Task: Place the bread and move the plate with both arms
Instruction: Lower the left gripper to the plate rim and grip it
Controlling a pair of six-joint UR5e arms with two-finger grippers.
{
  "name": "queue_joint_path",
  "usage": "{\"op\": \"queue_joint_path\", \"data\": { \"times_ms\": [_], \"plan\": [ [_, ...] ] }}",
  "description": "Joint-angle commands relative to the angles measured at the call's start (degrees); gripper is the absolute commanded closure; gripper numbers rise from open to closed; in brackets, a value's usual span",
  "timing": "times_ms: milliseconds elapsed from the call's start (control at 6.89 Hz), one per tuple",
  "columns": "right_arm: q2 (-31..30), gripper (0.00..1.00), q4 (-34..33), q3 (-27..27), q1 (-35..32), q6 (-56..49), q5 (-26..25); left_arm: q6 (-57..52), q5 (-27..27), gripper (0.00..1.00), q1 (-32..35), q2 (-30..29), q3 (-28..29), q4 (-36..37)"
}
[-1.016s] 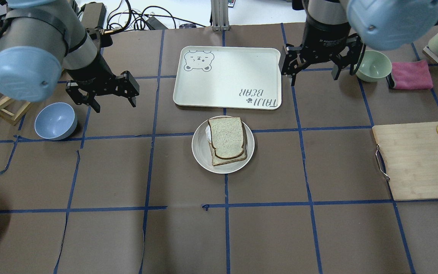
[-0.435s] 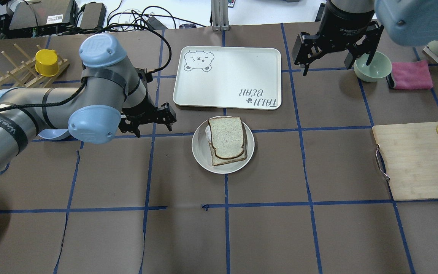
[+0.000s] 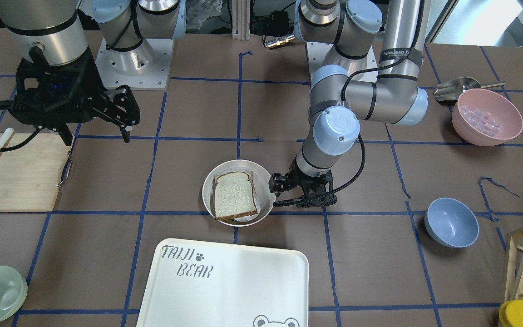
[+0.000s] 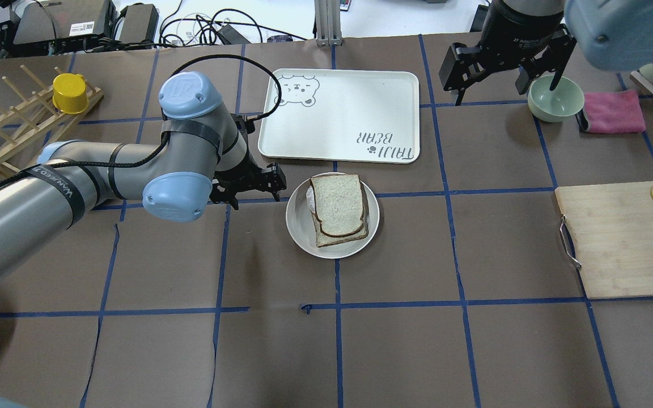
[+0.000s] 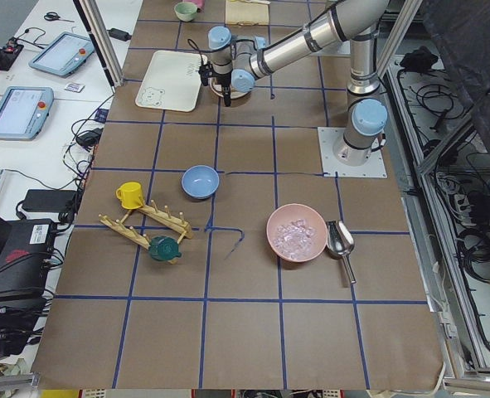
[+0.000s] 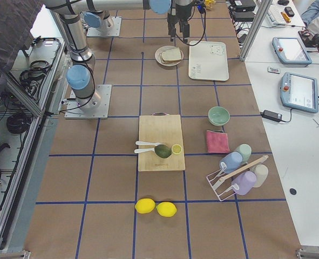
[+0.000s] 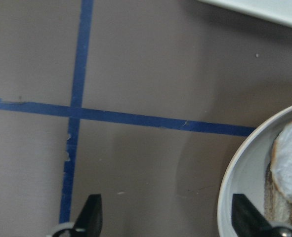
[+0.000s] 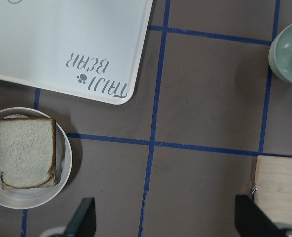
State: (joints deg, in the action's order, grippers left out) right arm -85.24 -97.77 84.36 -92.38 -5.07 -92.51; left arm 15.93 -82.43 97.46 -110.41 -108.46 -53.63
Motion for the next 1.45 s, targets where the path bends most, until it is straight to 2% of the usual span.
{"op": "queue_joint_path", "data": {
  "times_ms": [0, 145, 435, 581, 726, 1306],
  "plan": [
    [-0.10, 0.00, -1.37, -0.50, 0.18, -0.47, 1.01, 0.77, 0.78, 0.25, 0.71, -2.25, 0.00, 0.72],
    [-0.54, 0.00, 2.03, -0.59, 0.27, -0.64, 1.28, 1.81, 0.78, 0.33, 2.02, -2.87, 0.00, 0.72],
    [-1.24, 0.00, 5.05, -0.42, 0.18, -0.73, 2.07, 4.27, 0.87, 0.40, 2.91, -3.75, 0.00, 0.63],
    [-1.24, 0.00, 4.88, -0.51, 0.18, -0.82, 3.55, 3.67, 0.87, 0.55, 2.91, -3.84, 0.00, 0.63],
    [-1.07, 0.00, 4.35, -0.42, 0.27, -0.82, 3.66, 2.36, 0.87, 1.00, 2.91, -3.84, 0.00, 0.46],
    [-1.24, 0.00, 6.27, -0.24, 0.88, -0.21, 2.87, 0.33, 1.13, 1.00, 2.83, -3.41, 0.35, -0.42]
  ]
}}
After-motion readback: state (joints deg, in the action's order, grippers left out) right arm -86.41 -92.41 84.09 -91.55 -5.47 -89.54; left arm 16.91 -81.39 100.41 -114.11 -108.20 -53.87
